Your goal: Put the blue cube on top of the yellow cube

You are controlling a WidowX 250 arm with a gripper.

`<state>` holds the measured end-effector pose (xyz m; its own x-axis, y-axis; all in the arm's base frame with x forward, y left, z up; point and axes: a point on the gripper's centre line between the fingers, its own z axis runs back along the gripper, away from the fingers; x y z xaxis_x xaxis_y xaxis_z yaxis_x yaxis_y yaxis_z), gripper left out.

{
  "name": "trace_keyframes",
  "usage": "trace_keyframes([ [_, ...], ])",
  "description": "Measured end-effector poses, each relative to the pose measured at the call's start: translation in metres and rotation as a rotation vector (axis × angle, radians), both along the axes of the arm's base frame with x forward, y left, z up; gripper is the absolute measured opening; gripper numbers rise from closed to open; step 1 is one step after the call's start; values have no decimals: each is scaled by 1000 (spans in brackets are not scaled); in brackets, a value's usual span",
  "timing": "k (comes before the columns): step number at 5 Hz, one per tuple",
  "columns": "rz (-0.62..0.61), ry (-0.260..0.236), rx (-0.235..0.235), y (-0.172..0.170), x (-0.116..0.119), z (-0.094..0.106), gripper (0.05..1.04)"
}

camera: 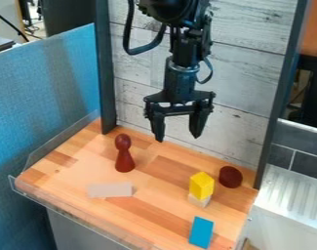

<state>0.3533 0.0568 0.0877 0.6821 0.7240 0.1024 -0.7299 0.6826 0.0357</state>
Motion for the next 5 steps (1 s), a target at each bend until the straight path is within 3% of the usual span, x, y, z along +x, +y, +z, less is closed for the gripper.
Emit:
trace_keyframes([
  [1,-17,41,-6,-1,-2,-15,1000],
  [2,-175,51,-6,-1,0,-24,1000],
  [3,-432,78,-23,-4,1,-33,1000],
  [4,-673,99,-69,-12,-6,-44,1000],
  [5,-906,123,-83,-22,-30,-74,1001],
])
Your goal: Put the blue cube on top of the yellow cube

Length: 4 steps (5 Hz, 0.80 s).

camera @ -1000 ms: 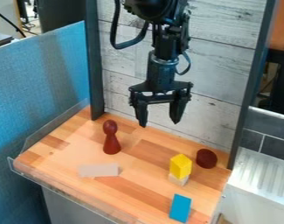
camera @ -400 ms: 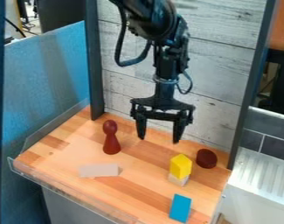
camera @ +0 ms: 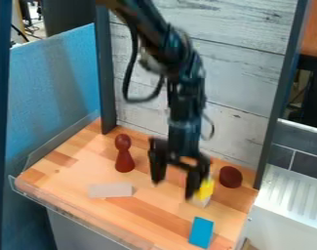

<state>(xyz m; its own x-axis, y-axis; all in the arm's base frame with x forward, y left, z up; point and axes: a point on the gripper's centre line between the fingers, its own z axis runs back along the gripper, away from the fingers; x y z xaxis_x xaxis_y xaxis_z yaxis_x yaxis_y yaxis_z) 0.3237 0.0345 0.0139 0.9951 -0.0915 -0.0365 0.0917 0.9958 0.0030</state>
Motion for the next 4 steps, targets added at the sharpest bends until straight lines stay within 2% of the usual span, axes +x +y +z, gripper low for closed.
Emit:
trace_keyframes([
  [1,-262,-141,61,-28,-29,-3,1001],
  [2,-274,-214,104,-33,-49,-12,1000],
  [3,-275,-246,129,-46,-53,-16,1001],
  [4,-227,-249,127,-47,-46,-19,1001],
])
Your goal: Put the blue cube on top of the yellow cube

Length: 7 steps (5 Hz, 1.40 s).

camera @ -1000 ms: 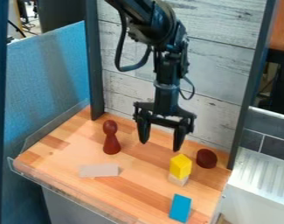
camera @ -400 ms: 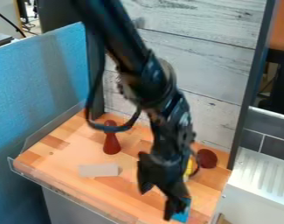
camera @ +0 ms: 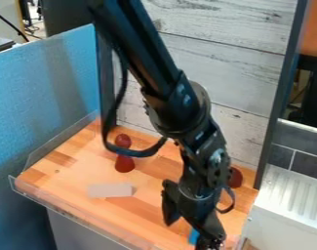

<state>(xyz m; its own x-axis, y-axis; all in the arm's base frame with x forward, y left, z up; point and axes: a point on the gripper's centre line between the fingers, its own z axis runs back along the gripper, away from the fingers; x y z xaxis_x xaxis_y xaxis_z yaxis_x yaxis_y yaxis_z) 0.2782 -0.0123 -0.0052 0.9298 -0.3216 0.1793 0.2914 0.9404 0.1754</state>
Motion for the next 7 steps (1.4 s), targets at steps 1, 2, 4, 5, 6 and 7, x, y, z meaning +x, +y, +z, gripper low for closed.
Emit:
trace_keyframes([
  [1,167,-23,-1,4,16,-2,1001],
  [2,300,-32,-22,8,35,-7,1001],
  [4,508,105,-74,10,49,-37,1001],
  [5,584,197,-167,15,51,-39,999],
  [6,559,290,-225,17,49,-43,941],
  [7,585,294,-220,22,47,-40,630],
])
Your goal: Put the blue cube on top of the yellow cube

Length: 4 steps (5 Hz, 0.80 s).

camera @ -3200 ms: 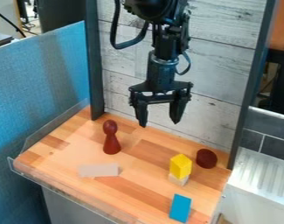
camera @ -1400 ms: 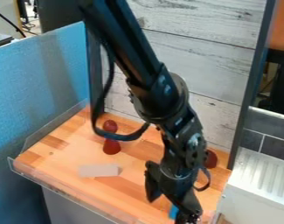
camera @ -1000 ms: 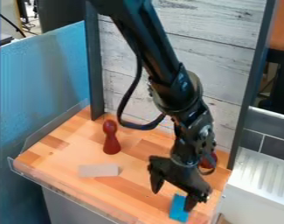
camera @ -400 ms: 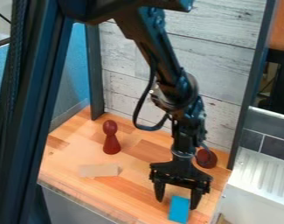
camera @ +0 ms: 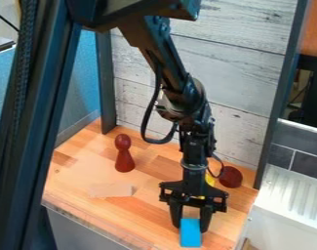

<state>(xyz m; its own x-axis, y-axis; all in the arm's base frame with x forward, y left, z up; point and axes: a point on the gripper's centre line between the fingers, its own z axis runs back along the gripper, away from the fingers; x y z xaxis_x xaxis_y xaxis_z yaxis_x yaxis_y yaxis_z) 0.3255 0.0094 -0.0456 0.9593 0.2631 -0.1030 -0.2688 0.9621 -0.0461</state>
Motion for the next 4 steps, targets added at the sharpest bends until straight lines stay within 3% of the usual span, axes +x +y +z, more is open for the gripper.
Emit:
trace_keyframes([
  [1,44,-56,-18,7,7,25,550],
  [2,83,-112,-41,9,16,58,550],
  [3,131,-203,-56,11,29,96,550],
  [4,164,-250,-54,15,39,112,550],
])
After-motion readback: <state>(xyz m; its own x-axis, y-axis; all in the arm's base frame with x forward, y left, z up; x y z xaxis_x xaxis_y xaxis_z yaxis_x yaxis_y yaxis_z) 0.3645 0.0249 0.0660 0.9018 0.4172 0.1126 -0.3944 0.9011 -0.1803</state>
